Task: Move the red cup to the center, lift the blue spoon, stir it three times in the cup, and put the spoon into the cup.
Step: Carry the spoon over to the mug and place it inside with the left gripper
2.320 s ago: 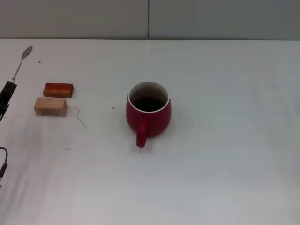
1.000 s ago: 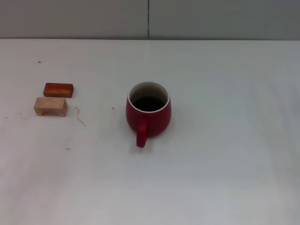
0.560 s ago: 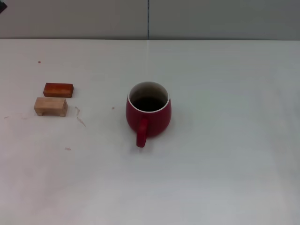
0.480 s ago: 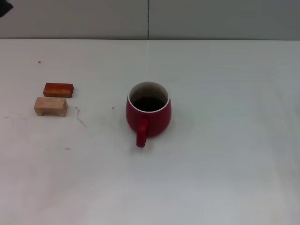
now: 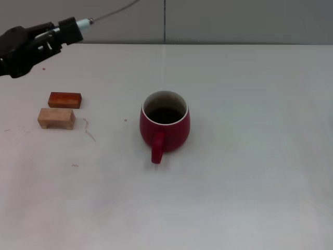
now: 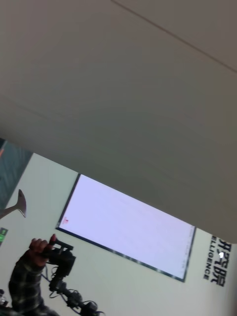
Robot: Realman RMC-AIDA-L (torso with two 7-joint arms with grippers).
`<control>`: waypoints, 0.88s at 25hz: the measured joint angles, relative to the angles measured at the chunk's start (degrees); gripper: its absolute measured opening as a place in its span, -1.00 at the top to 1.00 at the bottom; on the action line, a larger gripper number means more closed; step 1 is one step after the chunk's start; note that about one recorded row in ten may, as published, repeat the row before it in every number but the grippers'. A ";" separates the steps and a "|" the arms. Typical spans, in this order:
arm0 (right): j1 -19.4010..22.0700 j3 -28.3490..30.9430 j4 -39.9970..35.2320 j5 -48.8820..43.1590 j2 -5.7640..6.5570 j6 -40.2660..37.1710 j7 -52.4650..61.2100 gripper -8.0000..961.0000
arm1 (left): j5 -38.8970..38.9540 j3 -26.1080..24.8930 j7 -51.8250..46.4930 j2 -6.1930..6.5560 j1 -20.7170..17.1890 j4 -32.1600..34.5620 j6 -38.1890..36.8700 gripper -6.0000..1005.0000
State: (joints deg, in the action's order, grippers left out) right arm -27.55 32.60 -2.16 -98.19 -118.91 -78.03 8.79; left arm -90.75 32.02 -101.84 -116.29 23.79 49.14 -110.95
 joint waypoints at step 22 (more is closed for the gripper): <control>0.58 0.00 0.05 0.03 0.00 -0.02 0.00 -0.35 | -15.89 13.07 1.64 -1.49 5.54 7.46 10.69 0.66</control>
State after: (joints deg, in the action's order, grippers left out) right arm -26.97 32.61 -2.11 -98.16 -118.91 -78.05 8.79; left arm -106.65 45.09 -100.20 -117.78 29.34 56.59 -100.25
